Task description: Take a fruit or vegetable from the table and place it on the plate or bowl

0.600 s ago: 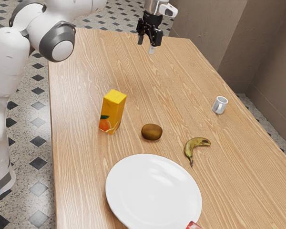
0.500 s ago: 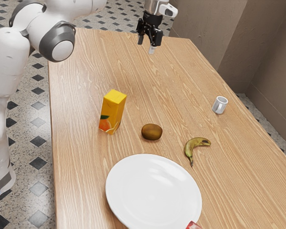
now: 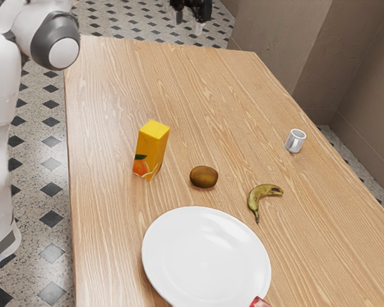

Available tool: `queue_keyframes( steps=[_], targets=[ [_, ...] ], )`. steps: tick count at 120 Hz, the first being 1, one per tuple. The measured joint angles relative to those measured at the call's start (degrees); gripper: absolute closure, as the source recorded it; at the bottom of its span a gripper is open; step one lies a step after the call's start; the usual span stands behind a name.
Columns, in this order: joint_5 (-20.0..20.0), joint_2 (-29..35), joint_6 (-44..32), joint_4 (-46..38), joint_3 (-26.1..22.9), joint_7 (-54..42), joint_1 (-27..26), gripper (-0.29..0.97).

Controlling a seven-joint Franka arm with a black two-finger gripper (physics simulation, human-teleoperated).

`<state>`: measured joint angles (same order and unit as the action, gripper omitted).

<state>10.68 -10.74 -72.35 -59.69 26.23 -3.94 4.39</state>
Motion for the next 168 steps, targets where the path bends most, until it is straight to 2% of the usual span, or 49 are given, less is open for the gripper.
queue_keyframes(
  steps=[18, 37, 50, 74, 116, 168],
  targets=[
    [3.71, -8.7, -3.8, -1.2, -2.16, 3.35, -3.25, 0.0],
    [3.96, -10.8, -6.91, -1.03, -3.28, 7.84, -17.34, 0.0],
    [3.67, -13.36, -9.06, -0.92, -3.47, 11.9, -20.74, 0.0],
    [2.43, -15.82, -12.69, -1.05, -4.68, 19.63, -23.26, 0.0],
    [4.64, -20.5, -15.47, -1.02, -5.8, 30.03, -23.19, 0.0],
    [4.85, -22.75, -19.4, -1.14, -6.49, 36.78, -23.43, 0.0]
  ],
)
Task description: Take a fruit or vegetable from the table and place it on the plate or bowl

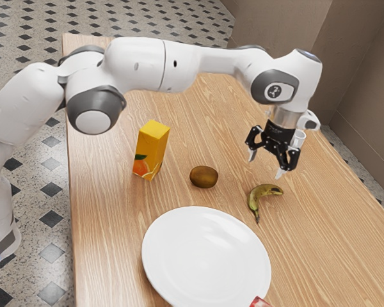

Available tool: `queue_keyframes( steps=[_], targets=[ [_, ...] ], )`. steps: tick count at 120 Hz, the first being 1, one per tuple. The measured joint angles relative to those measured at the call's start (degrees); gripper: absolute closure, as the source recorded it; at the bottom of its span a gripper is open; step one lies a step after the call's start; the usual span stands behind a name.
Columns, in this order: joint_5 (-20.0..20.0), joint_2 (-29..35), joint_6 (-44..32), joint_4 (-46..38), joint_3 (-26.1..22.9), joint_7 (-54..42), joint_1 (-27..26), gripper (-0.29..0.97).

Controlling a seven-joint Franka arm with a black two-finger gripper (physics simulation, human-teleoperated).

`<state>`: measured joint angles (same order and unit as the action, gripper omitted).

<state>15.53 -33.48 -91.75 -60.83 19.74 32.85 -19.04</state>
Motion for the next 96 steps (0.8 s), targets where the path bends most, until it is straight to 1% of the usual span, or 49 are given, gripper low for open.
queue_keyframes(
  steps=[32, 80, 96],
  targets=[
    [0.1, 0.08, -0.14, -0.1, 0.23, 1.49, 2.58, 0.0],
    [0.23, -0.01, -0.23, -0.16, -0.09, 2.52, 2.66, 0.0],
    [0.23, -0.16, -0.22, -0.36, -0.2, 2.76, 1.5, 0.0]
  ],
)
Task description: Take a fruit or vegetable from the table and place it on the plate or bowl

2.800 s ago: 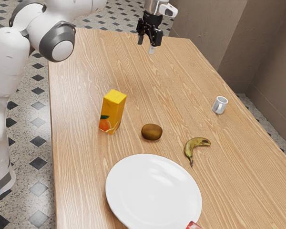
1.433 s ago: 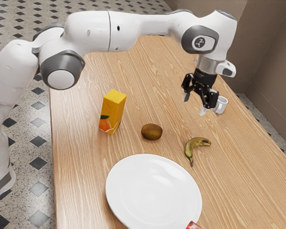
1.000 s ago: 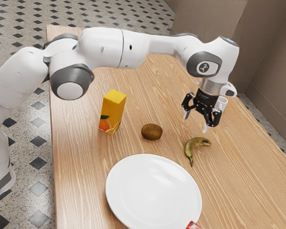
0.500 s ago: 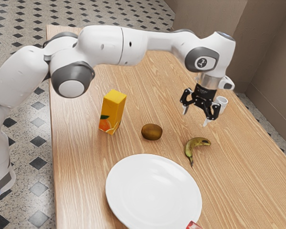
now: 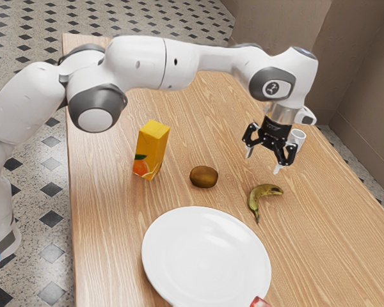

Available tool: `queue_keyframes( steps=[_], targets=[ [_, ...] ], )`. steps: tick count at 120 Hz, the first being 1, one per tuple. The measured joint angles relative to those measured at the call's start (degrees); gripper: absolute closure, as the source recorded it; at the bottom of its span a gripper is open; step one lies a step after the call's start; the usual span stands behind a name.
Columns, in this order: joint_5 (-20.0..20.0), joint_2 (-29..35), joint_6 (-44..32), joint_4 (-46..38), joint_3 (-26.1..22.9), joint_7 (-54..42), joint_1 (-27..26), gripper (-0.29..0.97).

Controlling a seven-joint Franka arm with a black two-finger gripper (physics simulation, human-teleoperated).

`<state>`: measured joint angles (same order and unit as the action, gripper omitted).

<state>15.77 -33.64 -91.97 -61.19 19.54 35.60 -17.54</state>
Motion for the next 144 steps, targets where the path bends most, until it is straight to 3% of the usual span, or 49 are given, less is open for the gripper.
queue_keyframes(
  steps=[66, 144],
  targets=[
    [-0.07, 0.29, -0.29, -5.93, 0.25, 0.54, -2.93, 0.0],
    [-0.03, -1.37, -4.57, -7.13, 0.23, 0.19, -2.07, 0.0]
  ],
)
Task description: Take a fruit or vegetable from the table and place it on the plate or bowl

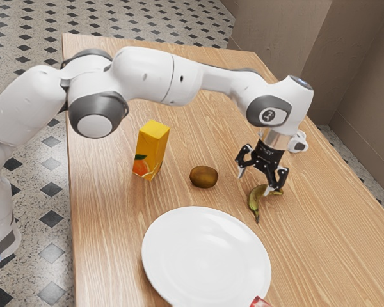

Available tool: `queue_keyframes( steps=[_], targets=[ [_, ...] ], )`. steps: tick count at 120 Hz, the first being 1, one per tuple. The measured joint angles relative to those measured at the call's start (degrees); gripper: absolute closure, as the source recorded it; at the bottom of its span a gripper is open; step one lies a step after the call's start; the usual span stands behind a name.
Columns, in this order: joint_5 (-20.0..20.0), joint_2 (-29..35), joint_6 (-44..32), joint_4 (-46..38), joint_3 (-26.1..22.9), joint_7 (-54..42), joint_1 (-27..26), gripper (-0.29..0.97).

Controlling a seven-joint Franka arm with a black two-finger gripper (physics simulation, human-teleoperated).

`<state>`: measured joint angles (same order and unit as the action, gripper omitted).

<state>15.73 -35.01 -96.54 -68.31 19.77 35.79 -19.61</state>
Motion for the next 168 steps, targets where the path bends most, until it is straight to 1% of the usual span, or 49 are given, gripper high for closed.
queue_keyframes(
  steps=[18, 26, 34, 55, 65, 82, 106, 116, 128, 138, 153, 160, 168],
  targets=[
    [0.03, -0.82, -0.84, 0.0, -0.1, -0.18, -0.07, 0.02],
    [0.02, -1.23, -1.18, 0.0, -0.15, -0.28, -0.06, 0.05],
    [-0.04, -1.43, -1.43, 0.0, -0.13, -0.46, -0.02, 0.11],
    [-0.34, -1.66, -1.79, 0.0, -0.09, -0.94, 0.08, 0.34],
    [-0.41, -1.85, -1.87, 0.0, -0.1, -1.11, 0.27, 0.42],
    [-0.6, -2.25, -1.93, 0.01, -0.09, -1.33, 0.57, 0.46],
    [-0.91, -1.33, -1.7, 0.15, 0.31, -1.63, 0.61, 0.47],
    [-1.16, 1.89, -0.48, 0.1, 0.4, -1.91, -0.01, 0.48],
    [-3.24, 8.16, 2.75, -0.38, 0.41, -2.18, -2.56, 0.48],
    [-5.04, 15.23, 5.12, -5.09, 0.39, -2.38, -5.43, 0.48],
    [-7.68, 26.52, 7.15, -14.79, 0.37, -2.45, -11.54, 0.49],
    [-8.9, 29.4, 7.76, -17.41, 0.37, -2.24, -16.09, 0.49],
    [-9.79, 31.15, 8.3, -19.47, 0.32, -1.89, -21.5, 0.49]
  ],
)
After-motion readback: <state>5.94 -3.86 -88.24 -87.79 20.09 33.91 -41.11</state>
